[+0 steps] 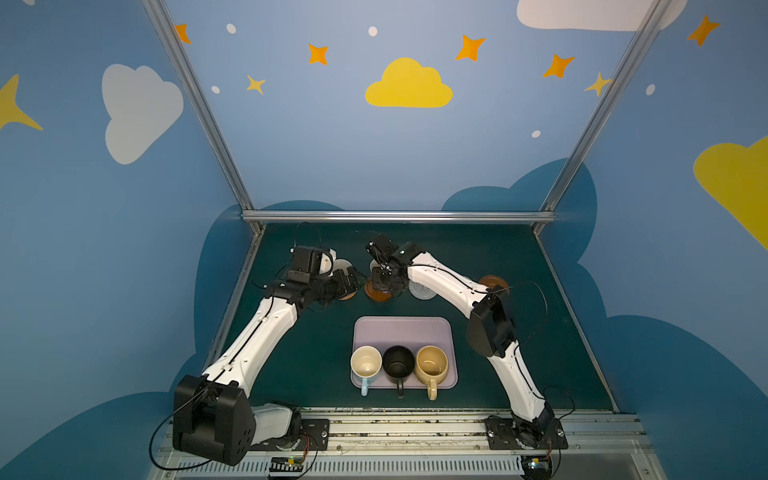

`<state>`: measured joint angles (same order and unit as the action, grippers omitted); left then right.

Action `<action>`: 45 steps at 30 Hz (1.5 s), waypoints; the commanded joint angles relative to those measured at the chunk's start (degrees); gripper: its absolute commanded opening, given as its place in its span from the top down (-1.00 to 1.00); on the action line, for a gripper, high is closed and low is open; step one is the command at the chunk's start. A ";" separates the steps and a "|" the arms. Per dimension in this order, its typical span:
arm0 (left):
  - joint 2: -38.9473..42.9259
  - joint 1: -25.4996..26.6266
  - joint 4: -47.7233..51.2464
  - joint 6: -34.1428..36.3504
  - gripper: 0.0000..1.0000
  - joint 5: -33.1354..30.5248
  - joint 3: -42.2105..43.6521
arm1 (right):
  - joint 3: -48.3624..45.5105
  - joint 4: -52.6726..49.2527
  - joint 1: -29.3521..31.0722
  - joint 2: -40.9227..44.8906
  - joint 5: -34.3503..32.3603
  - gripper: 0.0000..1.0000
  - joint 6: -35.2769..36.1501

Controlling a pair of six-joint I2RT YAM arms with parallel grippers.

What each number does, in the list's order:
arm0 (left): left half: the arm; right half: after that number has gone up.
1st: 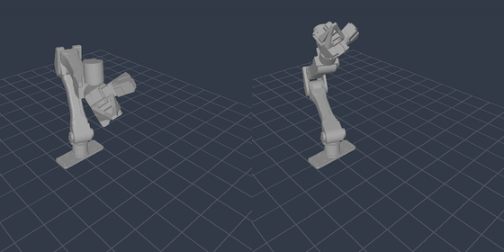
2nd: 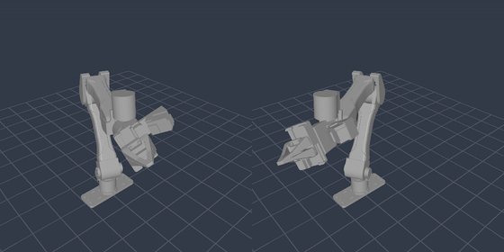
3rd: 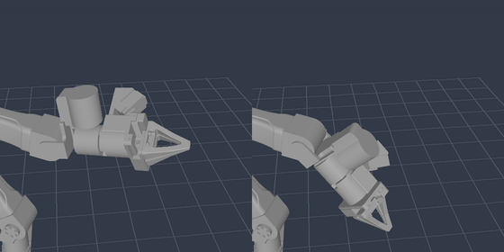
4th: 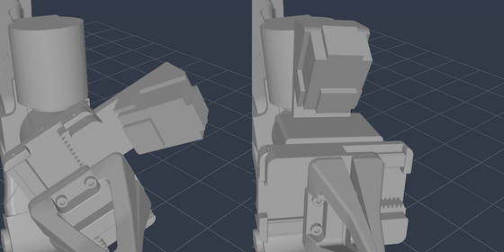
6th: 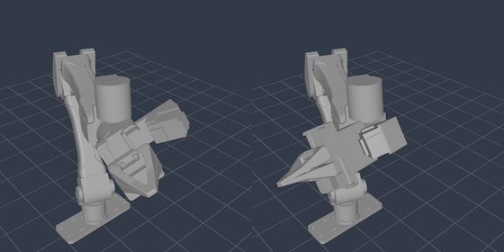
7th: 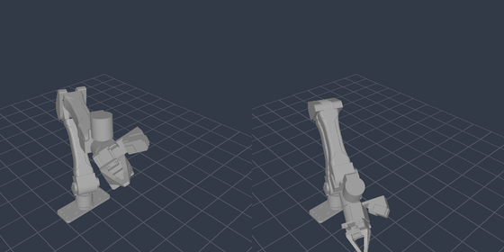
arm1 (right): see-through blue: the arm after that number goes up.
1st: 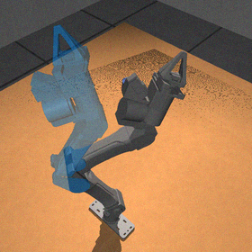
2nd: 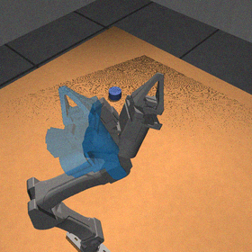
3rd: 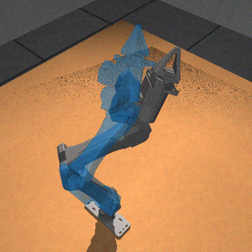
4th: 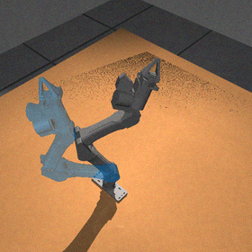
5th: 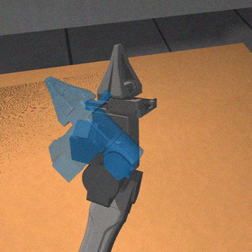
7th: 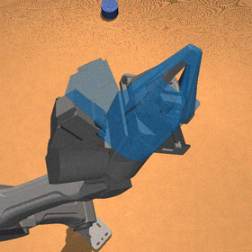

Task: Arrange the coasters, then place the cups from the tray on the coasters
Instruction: 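Lower the held mug onto the wooden coaster beside the speckled mug, then open and raise the right gripper while the left gripper moves over the light blue mug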

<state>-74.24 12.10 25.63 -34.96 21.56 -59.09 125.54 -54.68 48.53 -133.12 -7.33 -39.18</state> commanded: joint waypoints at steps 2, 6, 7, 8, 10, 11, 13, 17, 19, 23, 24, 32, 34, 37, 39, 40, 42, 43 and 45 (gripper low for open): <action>1.02 -0.23 0.17 0.59 -0.99 -0.23 0.54 | 3.30 -0.25 0.34 -0.08 -1.02 1.00 -1.75; 0.94 -0.23 0.13 0.55 -0.99 -0.11 0.70 | 3.50 -0.23 0.32 -0.80 -0.84 1.00 -2.68; 0.93 -0.23 0.08 0.59 -0.99 -0.15 0.80 | 3.41 -0.13 0.26 -0.91 -0.40 1.00 -3.13; 1.02 -0.23 -0.11 0.47 -0.99 -0.11 0.91 | 3.40 0.21 0.32 -1.12 0.39 1.00 -3.38; 0.93 -0.21 -0.29 0.50 -0.99 -0.06 1.15 | 3.61 0.71 0.56 -1.56 1.16 1.00 -3.60; 0.87 -0.25 -0.34 0.36 -0.99 -0.03 1.22 | 3.71 0.80 0.72 -1.81 1.21 1.00 -3.62; 0.85 -0.23 -0.46 0.36 -0.99 0.01 1.39 | 3.75 0.73 0.90 -2.30 1.01 1.00 -3.79; 1.10 -0.23 -0.32 0.51 -0.99 -0.27 1.78 | 3.58 0.01 0.89 -2.99 -0.08 1.00 -4.00; 1.11 -0.30 -0.32 0.59 -0.99 -0.37 1.79 | 3.58 0.18 0.86 -3.11 -0.45 1.00 -3.89; 1.20 -0.33 -0.26 0.59 -0.99 -0.46 1.89 | 3.28 0.41 0.86 -3.22 0.42 1.00 -4.61; 1.29 -0.32 -0.30 0.55 -0.99 -0.61 1.87 | 3.22 0.44 0.95 -3.29 0.76 1.00 -5.04; 1.55 -0.32 -0.31 0.59 -0.99 -0.65 2.30 | 2.84 0.27 1.30 -4.25 1.13 0.87 -6.52; 1.68 -0.39 -0.28 0.59 -0.99 -0.71 2.47 | 2.44 0.85 1.27 -4.13 1.76 0.70 -6.52; 1.70 -0.40 -0.34 0.67 -0.99 -0.81 2.73 | 2.42 1.73 1.22 -4.01 3.19 0.59 -6.21; 1.73 -0.41 -0.45 0.68 -0.99 -0.69 2.84 | 2.33 1.76 1.30 -3.90 2.88 0.58 -6.04; 1.71 -0.41 -0.42 0.68 -0.99 -0.74 2.93 | 2.18 1.87 1.31 -3.90 2.76 0.55 -5.84; 1.71 -0.41 -0.48 0.68 -0.99 -0.62 2.93 | 2.30 1.71 1.20 -4.25 3.11 0.54 -5.55; 1.77 -0.36 -0.47 0.76 -0.99 -0.64 3.01 | 2.21 1.43 1.09 -4.34 3.07 0.54 -5.56; 1.92 -0.41 -0.32 0.86 -0.99 -0.77 3.00 | 2.06 0.79 0.92 -4.43 3.17 0.52 -5.91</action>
<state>-73.47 12.01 25.41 -34.94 20.95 -56.66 126.76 -53.58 49.63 -136.42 -4.67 -44.97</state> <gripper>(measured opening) 0.994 0.243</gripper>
